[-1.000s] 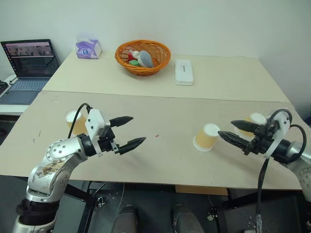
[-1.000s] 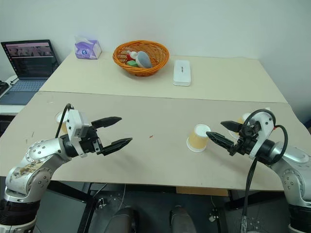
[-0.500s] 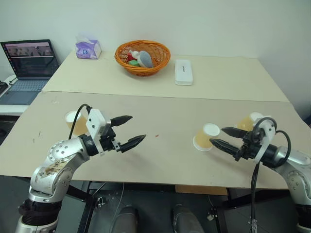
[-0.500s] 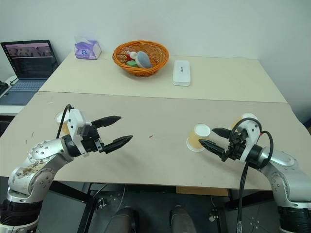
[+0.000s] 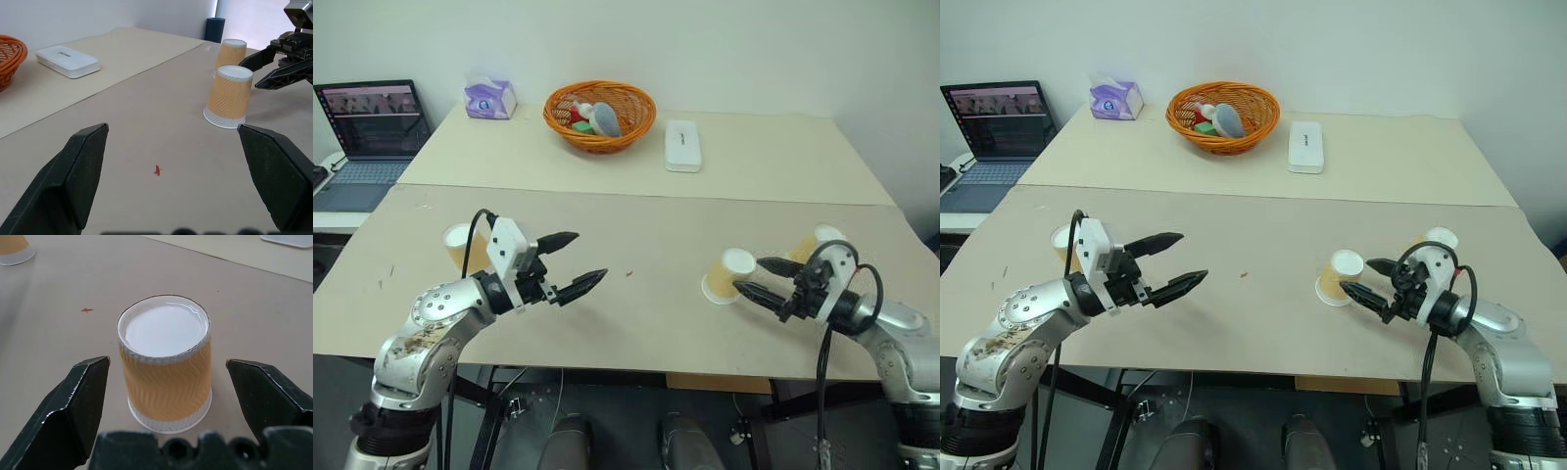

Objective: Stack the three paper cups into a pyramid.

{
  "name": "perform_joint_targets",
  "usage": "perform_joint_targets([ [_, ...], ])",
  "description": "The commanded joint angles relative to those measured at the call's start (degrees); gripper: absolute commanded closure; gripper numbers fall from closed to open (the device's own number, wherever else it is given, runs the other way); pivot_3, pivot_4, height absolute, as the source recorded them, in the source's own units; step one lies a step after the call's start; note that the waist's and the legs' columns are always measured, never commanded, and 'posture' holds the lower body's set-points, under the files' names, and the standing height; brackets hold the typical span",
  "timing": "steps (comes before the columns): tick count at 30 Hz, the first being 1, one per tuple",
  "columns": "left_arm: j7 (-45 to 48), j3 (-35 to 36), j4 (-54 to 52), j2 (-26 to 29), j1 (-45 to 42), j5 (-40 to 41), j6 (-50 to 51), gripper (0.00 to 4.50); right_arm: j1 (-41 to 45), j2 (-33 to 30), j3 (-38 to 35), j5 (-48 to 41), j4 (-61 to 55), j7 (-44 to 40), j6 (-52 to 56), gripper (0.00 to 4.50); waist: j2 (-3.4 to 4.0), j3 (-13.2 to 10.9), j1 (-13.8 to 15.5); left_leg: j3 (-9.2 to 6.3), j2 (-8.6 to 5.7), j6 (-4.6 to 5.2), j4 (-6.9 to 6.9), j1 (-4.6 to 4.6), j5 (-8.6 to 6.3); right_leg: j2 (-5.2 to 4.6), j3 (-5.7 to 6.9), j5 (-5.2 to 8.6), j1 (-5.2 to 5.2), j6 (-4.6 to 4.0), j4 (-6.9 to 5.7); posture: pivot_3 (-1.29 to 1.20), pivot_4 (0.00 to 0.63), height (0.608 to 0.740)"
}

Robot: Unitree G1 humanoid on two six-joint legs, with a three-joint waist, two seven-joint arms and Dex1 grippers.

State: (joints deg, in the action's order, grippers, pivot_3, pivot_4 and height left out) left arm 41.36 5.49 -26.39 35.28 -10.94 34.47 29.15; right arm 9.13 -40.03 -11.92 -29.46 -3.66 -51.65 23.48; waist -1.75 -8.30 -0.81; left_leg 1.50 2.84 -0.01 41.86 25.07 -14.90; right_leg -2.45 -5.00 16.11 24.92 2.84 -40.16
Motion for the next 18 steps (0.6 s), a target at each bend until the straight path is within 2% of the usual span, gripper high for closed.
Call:
perform_joint_targets([
  [1, -0.5, 0.9, -2.1, -0.2, -0.5, 1.3, 0.6, 0.00, 2.3, 0.3, -0.2, 0.3, 0.8, -0.9, -2.2, 0.03, 0.00, 0.0, 0.0, 0.00, 0.00, 0.00, 0.00, 0.00, 0.00, 0.00, 0.00, 0.00, 0.00, 0.00, 0.00, 0.00, 0.150, 0.675],
  [9, 1.0, 1.2, -3.3, 2.3, 2.8, 1.9, 2.5, 0.00, 4.9, 1.4, 0.7, 1.6, 4.2, -2.1, -3.6, 0.03, 0.00, 0.0, -0.1, 0.01, 0.00, 0.00, 0.00, 0.00, 0.00, 0.00, 0.00, 0.00, 0.00, 0.00, 0.00, 0.00, 0.150, 0.675],
  [12, 1.2, 3.7, -1.6, 3.3, 5.5, 2.5, 2.6, 0.00, 6.3, 2.0, 0.9, 1.5, 6.0, -2.2, -3.7, 0.77, 0.02, 0.0, -0.1, 0.01, 0.01, 0.00, 0.00, 0.00, 0.00, 0.00, -0.01, 0.00, 0.03, -0.01, -0.02, 0.00, 0.150, 0.675],
  [15, 3.0, 7.0, 1.8, 4.9, 7.9, 2.4, 1.8, 0.00, 8.1, 2.5, 0.7, 2.0, 7.9, -1.9, -4.5, 1.77, 0.02, 0.0, -0.1, 0.01, 0.01, 0.00, 0.00, -0.01, 0.00, 0.00, 0.00, 0.00, 0.03, -0.01, -0.05, 0.00, 0.150, 0.675],
  [16, 3.1, 7.9, 2.6, 5.1, 8.3, 2.4, 1.5, 0.00, 8.9, 2.7, 0.6, 2.2, 8.7, -1.5, -4.5, 1.96, 0.03, 0.0, -0.2, 0.01, 0.01, 0.00, 0.00, -0.02, 0.00, 0.01, 0.00, 0.00, 0.04, -0.01, -0.05, 0.00, 0.150, 0.675],
  [18, 3.2, 9.3, 4.0, 5.1, 9.1, 2.0, 0.7, 0.00, 10.4, 3.0, 0.8, 2.5, 9.7, -1.6, -5.2, 1.96, 0.03, 0.0, -0.1, 0.02, 0.01, 0.00, 0.00, -0.01, 0.00, 0.00, 0.00, 0.00, 0.05, -0.01, -0.04, 0.00, 0.150, 0.675],
])
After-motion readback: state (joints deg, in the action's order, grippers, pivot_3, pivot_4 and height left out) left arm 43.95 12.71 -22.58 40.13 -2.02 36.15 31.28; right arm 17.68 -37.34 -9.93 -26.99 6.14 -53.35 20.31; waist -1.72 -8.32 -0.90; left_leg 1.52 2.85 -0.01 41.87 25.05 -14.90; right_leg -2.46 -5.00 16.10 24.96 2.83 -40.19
